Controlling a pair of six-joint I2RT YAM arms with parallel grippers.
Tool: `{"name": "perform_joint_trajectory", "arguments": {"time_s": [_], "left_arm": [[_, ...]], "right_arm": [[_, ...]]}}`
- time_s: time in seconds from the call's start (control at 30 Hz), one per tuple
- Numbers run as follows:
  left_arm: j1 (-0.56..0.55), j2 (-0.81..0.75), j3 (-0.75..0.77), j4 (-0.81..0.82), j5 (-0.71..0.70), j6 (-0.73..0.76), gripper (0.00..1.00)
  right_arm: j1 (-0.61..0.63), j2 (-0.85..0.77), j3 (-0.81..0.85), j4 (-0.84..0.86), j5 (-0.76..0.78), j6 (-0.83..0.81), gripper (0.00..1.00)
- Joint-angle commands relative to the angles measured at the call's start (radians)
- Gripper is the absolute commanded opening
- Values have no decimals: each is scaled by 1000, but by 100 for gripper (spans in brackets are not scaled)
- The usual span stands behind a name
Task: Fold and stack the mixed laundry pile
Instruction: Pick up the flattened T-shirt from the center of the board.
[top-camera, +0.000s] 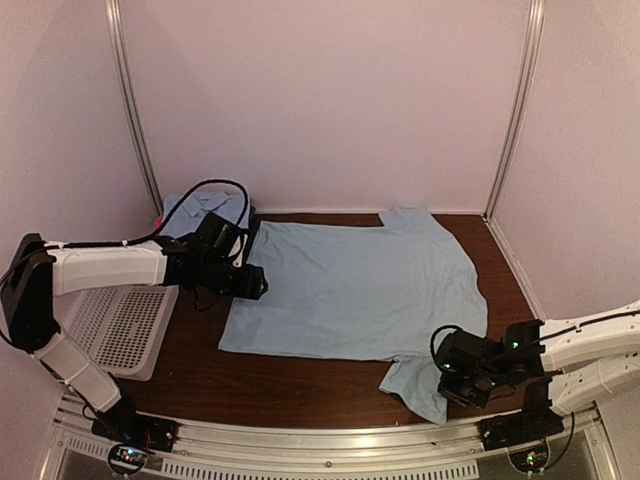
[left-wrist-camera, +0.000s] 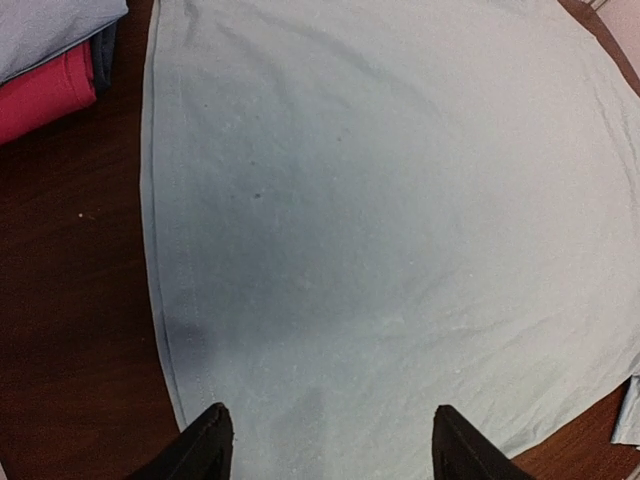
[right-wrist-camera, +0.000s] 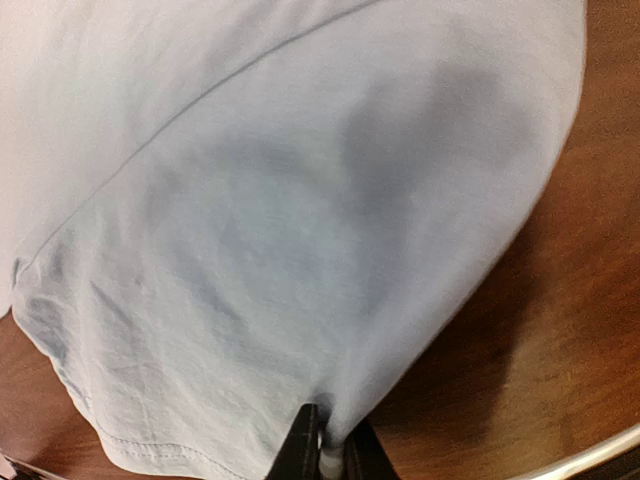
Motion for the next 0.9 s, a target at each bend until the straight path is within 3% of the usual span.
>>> {"name": "perform_joint_trajectory", "arguments": {"time_s": [0.0,0.23,0.53,0.87], "left_arm": [[5,-43,-20,-15,-39,-23,69],[6,-118,-151,-112,-51,-101,66],[23,-185,-276,-202,-69,-231,57],[30,-142,-326,-142,17,-280,46]], "right_arm": [[-10,29,-31,8,-2,-22,0],[-10,-50,66,-122,80,-46,0],[-15,-80,106,-164,131,-66,0],[-25,-123,110,-205,143,-75,0]]}}
